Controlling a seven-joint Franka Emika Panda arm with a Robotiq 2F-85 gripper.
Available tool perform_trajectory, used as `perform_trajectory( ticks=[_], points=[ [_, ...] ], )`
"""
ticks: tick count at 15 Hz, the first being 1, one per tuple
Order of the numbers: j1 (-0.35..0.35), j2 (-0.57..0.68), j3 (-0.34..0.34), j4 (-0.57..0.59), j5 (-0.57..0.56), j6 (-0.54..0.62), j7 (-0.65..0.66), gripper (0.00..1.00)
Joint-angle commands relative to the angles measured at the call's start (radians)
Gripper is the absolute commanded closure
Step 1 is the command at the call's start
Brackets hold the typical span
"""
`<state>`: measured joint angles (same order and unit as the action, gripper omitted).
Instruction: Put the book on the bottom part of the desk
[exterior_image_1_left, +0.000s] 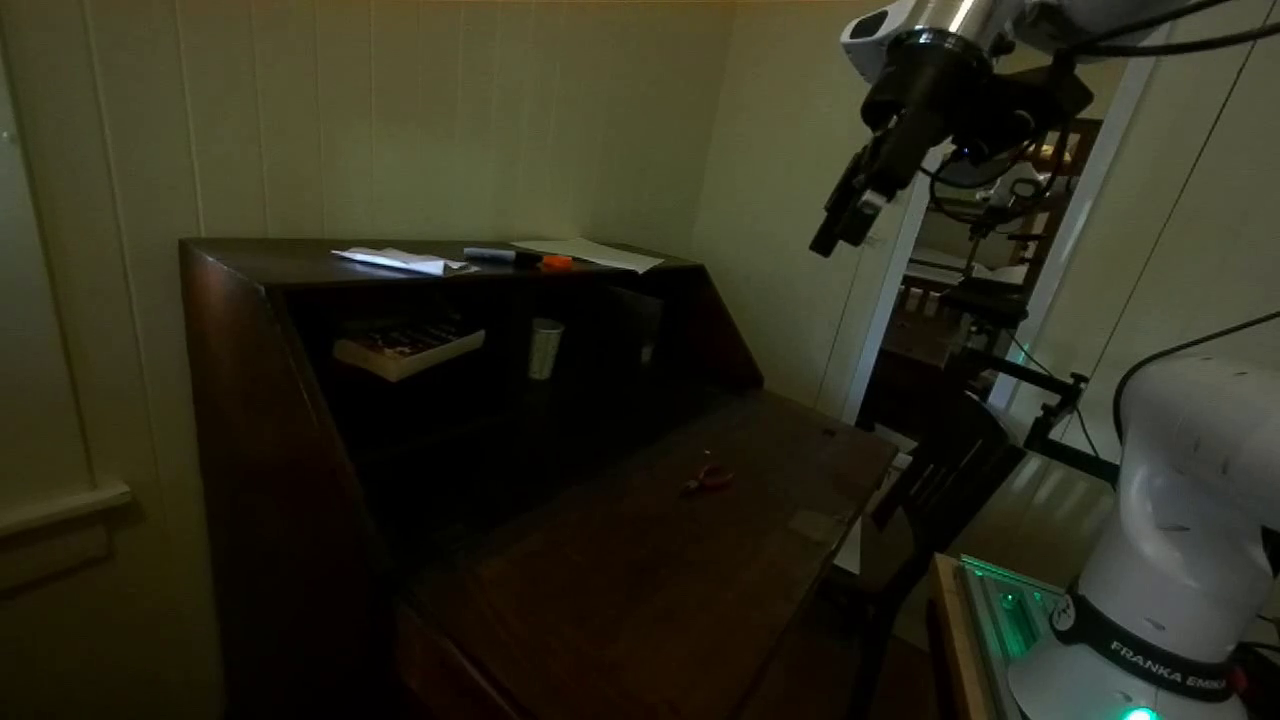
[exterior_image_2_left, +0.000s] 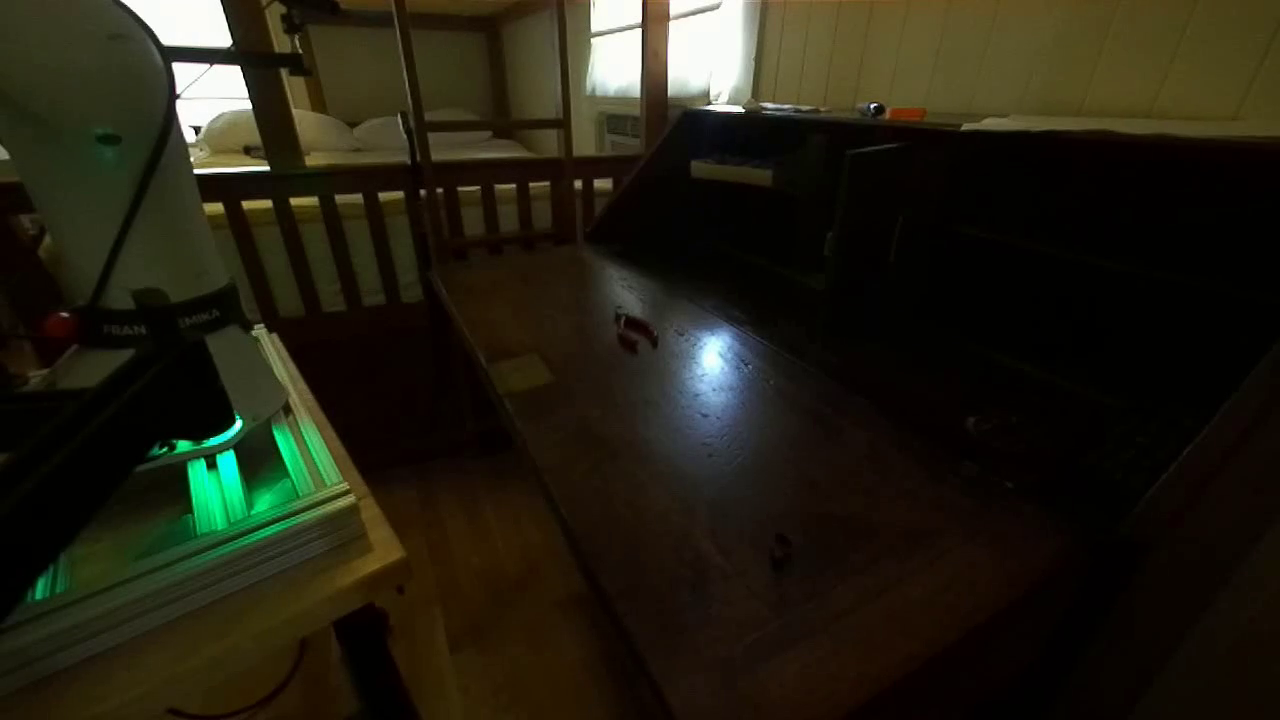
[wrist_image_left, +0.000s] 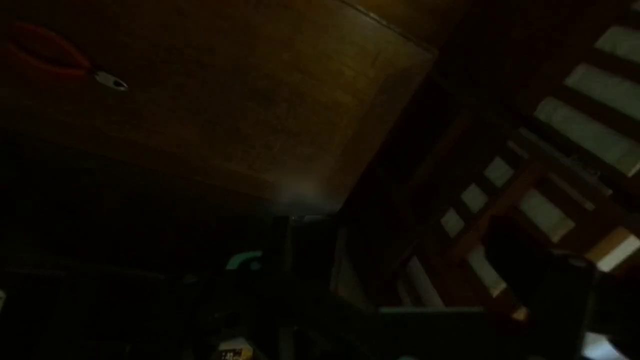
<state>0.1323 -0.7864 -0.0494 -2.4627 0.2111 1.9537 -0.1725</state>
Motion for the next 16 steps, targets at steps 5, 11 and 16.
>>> perform_trajectory(
  ticks=[5,11,16],
  points=[
    [0.103,0.299,-0.176,-0.042,0.395,0.568,-0.177,0.00],
    [0.552,0.438,-0.487,0.021,0.889,0.879,-0.443,0.00],
    [0.887,0.473,-0.800,0.176,1.278,0.972,-0.734,0.00]
  ],
)
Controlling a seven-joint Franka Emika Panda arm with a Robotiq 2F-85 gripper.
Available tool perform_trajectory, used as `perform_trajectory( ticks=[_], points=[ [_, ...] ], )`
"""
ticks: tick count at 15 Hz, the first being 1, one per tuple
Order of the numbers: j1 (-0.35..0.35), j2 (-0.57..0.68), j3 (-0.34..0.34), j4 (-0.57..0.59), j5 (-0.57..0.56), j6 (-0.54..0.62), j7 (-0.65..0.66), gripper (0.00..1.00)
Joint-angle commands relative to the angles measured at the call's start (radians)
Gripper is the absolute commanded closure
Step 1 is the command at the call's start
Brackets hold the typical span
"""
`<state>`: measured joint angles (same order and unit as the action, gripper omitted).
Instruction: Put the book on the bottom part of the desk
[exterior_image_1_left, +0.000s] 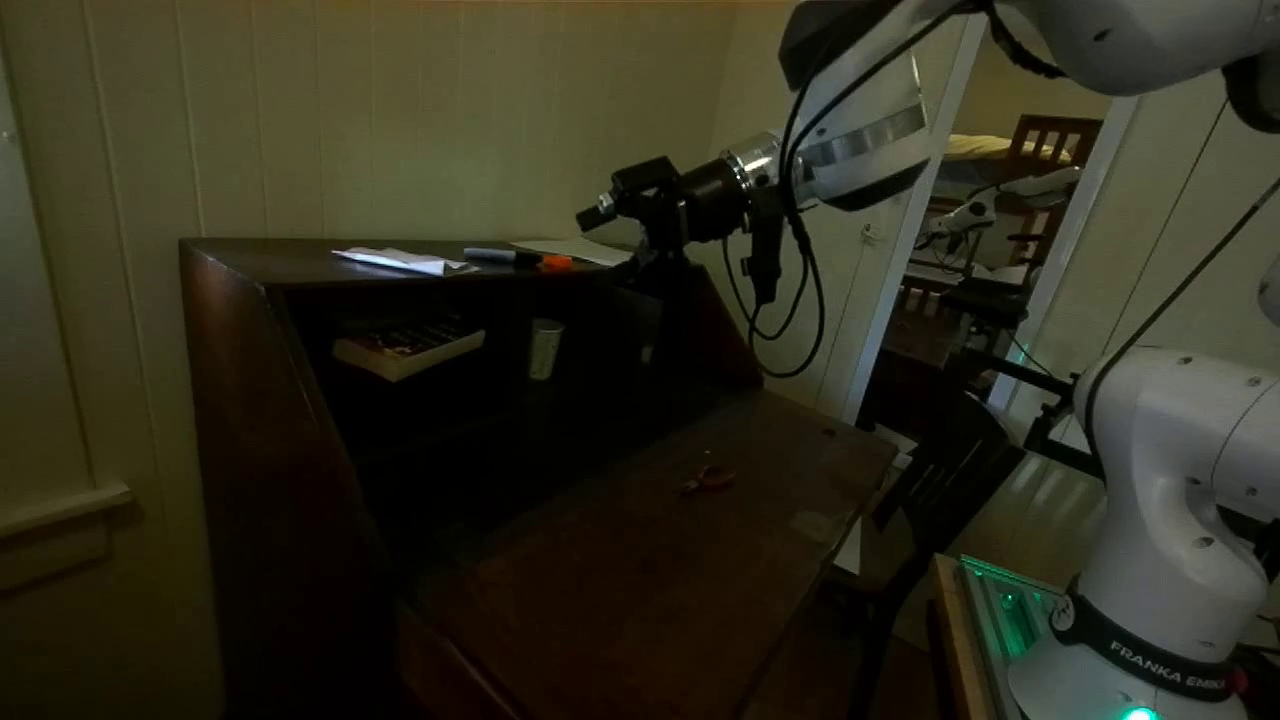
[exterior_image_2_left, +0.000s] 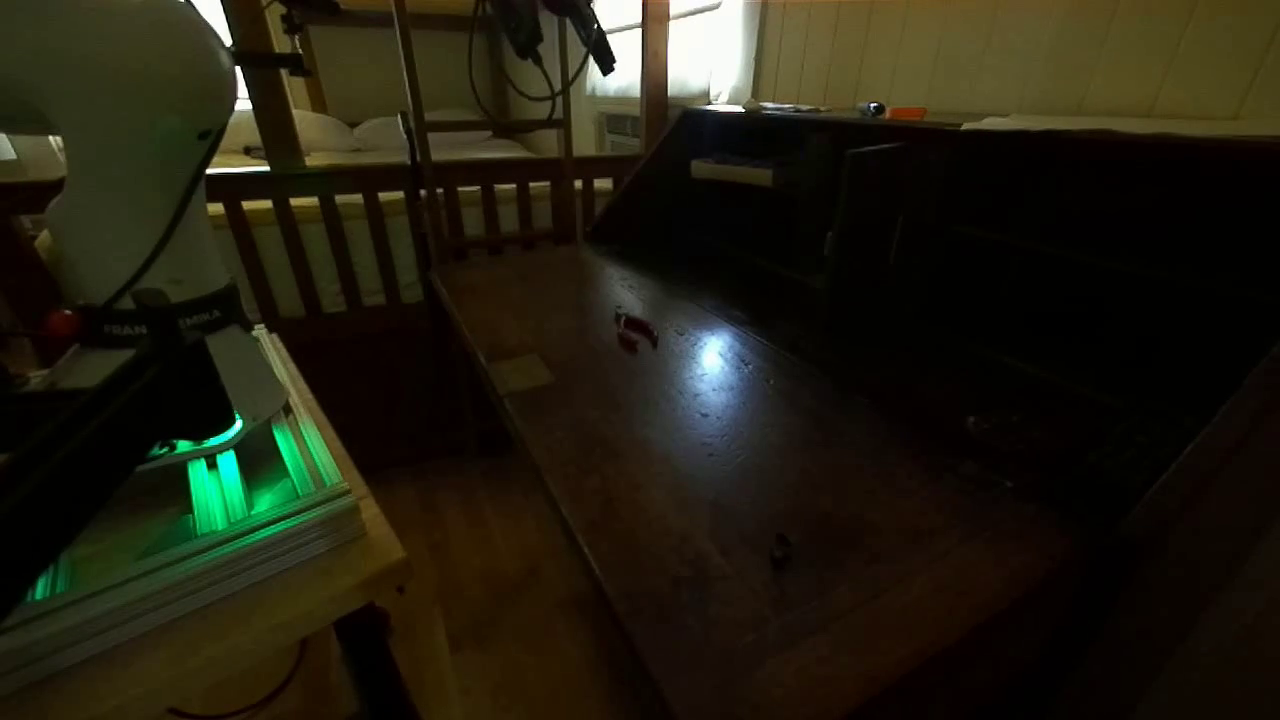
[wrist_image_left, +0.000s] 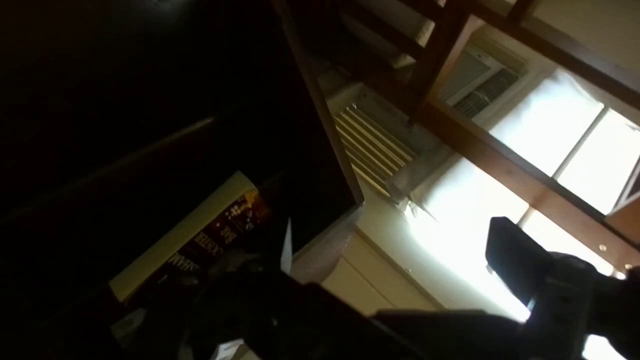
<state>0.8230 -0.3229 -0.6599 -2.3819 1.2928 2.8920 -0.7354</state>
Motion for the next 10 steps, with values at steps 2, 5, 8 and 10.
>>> perform_trajectory(
  ticks=[2,5,8,10],
  points=[
    [0.116,0.010,-0.124,0.065,0.148,0.003,-0.131,0.00],
    [0.188,0.013,-0.213,0.113,0.230,-0.015,-0.222,0.00],
    [0.196,0.014,-0.215,0.115,0.231,-0.015,-0.222,0.00],
    [0.199,0.014,-0.215,0.115,0.232,-0.015,-0.222,0.00]
  ],
)
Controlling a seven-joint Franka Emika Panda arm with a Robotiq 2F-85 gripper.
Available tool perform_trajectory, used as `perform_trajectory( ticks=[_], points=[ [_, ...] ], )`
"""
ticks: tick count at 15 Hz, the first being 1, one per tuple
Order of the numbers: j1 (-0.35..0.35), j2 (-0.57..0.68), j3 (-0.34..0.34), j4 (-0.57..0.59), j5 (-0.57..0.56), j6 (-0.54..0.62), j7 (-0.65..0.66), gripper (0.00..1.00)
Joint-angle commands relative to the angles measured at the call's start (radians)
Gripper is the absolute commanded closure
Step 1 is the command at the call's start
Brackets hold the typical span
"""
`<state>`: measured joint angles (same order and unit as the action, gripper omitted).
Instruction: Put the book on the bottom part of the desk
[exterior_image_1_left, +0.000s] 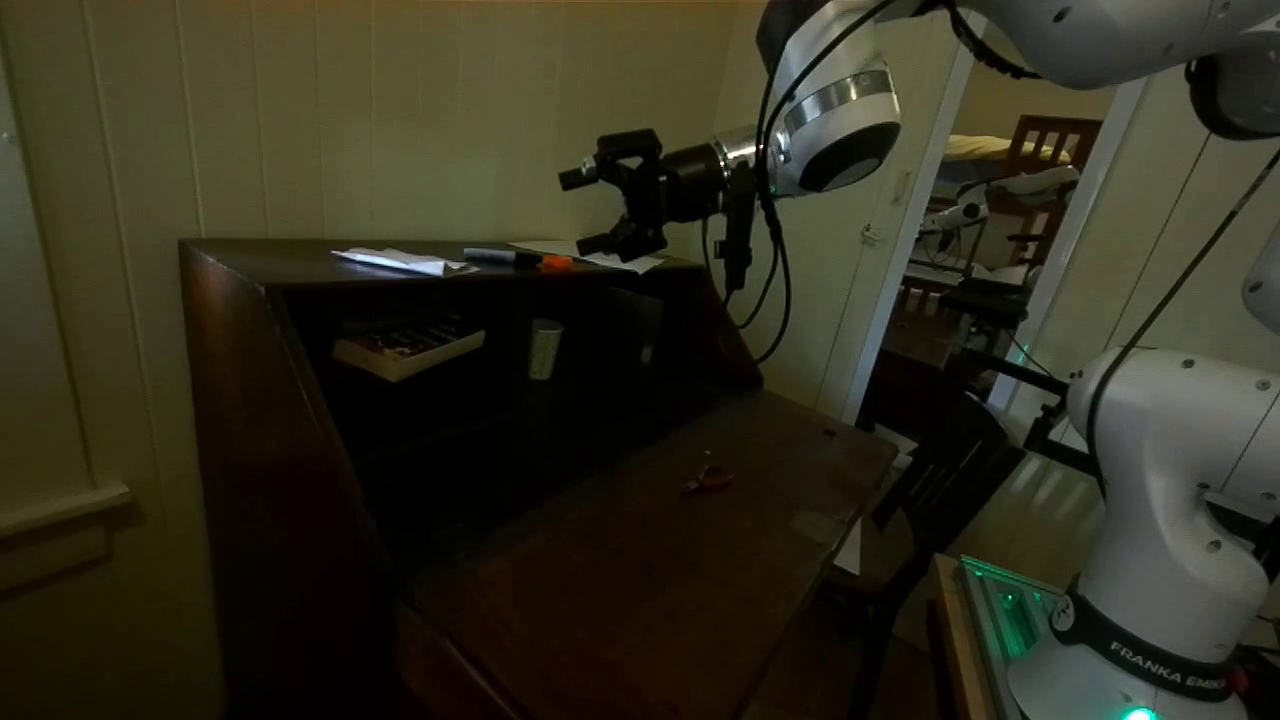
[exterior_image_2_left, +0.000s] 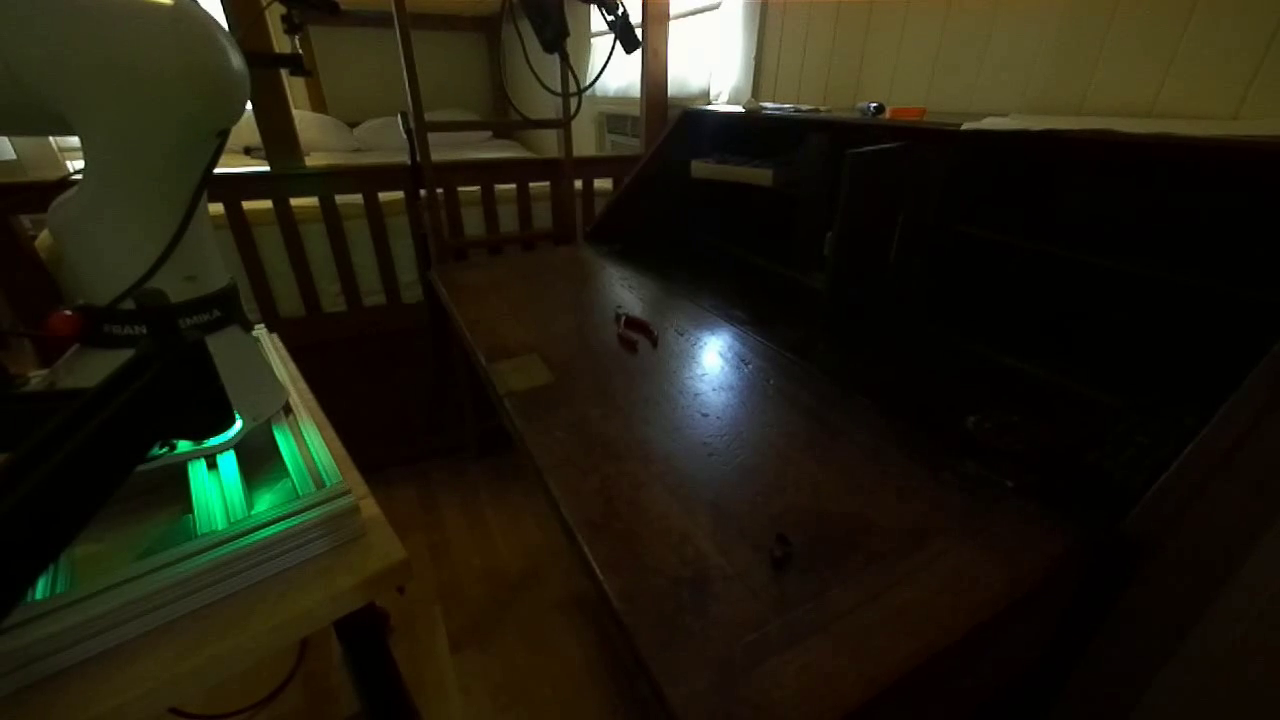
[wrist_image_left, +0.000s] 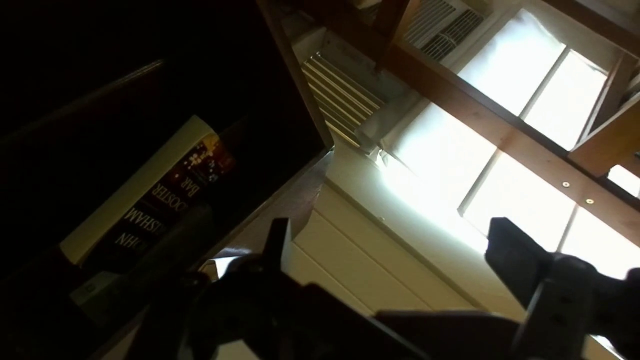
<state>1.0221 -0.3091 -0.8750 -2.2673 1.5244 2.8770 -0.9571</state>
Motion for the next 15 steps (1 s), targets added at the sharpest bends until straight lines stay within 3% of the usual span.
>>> perform_trajectory(
  ticks=[1,4,8,12,13,15],
  points=[
    [0.004,0.008,-0.025,0.010,0.038,-0.030,-0.037,0.00],
    [0.017,0.069,-0.107,0.032,0.174,-0.122,-0.109,0.00],
    [0.032,0.220,-0.234,0.026,0.359,-0.389,-0.168,0.00],
    [0.016,0.436,-0.274,0.028,0.555,-0.618,-0.186,0.00],
    [-0.195,0.493,-0.064,0.031,0.596,-0.658,-0.175,0.00],
    [-0.301,0.574,0.062,0.072,0.683,-0.689,-0.187,0.00]
  ],
)
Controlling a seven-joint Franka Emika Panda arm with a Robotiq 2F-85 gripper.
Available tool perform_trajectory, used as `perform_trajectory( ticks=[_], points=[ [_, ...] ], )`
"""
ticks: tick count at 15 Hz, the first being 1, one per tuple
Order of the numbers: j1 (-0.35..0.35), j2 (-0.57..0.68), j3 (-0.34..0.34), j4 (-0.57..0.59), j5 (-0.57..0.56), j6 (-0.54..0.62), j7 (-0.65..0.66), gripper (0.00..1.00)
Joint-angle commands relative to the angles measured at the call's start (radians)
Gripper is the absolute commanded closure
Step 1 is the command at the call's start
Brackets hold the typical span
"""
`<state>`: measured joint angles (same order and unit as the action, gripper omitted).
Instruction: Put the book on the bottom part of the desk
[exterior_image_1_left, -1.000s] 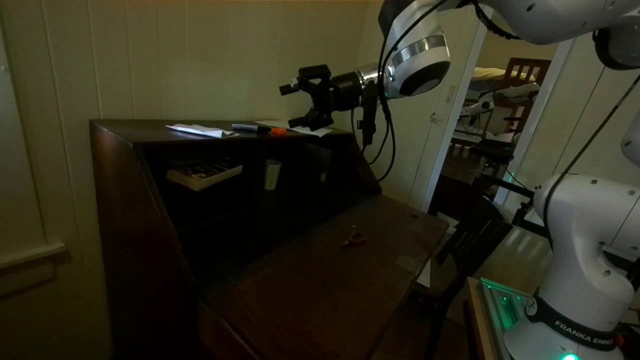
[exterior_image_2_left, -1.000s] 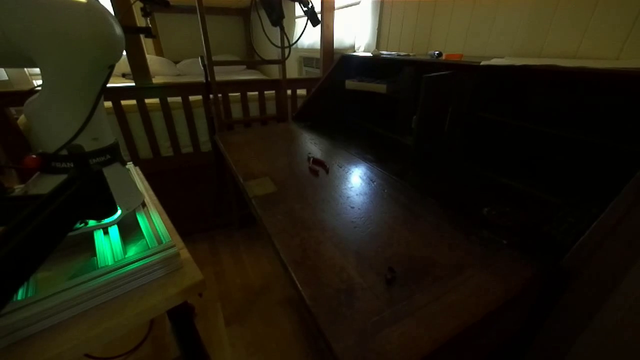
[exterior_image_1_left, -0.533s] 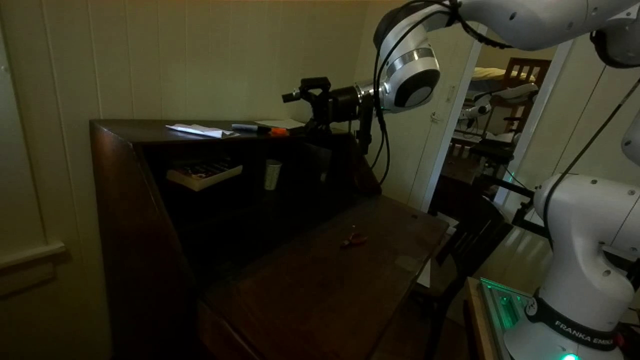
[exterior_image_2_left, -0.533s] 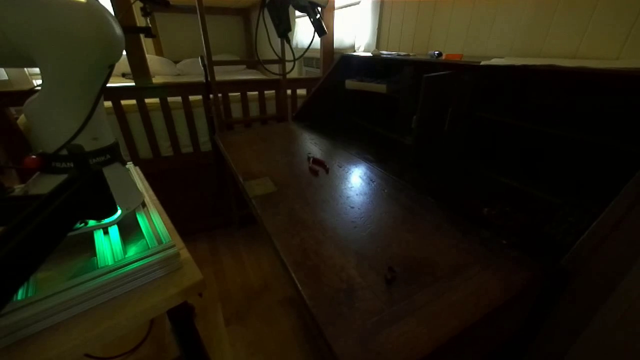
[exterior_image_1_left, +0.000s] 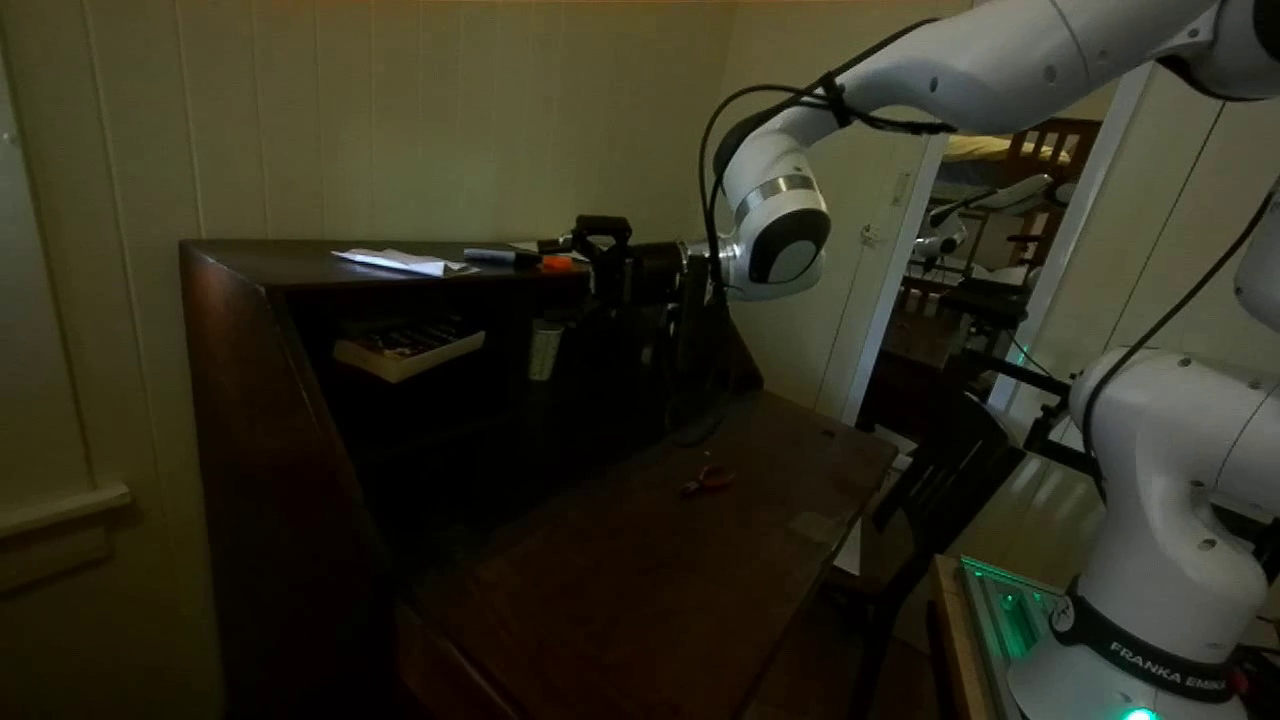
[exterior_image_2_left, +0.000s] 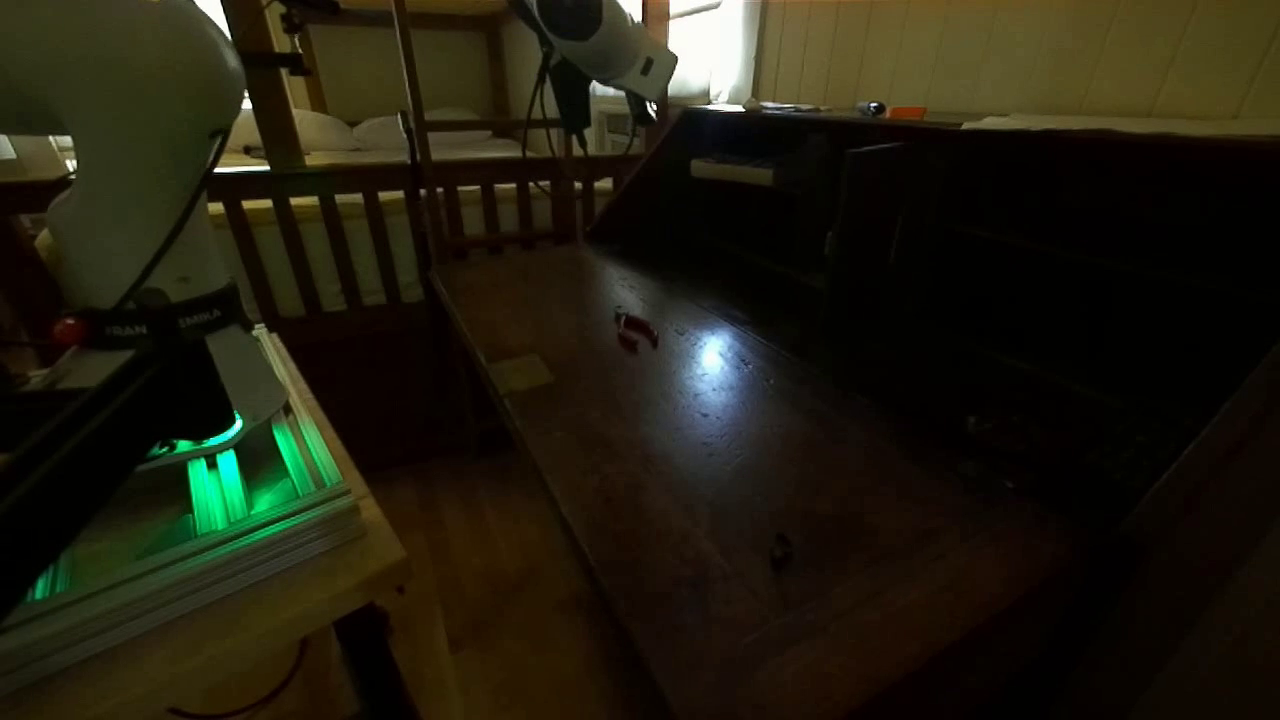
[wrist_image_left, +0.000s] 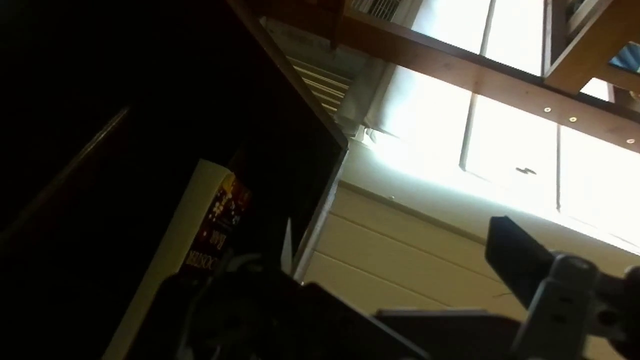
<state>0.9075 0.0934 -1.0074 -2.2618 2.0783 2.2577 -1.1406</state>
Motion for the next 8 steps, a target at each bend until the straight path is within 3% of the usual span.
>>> perform_trajectory(
  ticks=[1,5,8],
  points=[
    [-0.258,0.213,0.278,0.096,0.160,-0.074,-0.010,0.00],
    [-0.544,0.334,0.595,0.245,0.223,-0.012,-0.063,0.00],
    [-0.669,0.412,0.735,0.370,0.265,0.026,-0.103,0.00]
  ],
)
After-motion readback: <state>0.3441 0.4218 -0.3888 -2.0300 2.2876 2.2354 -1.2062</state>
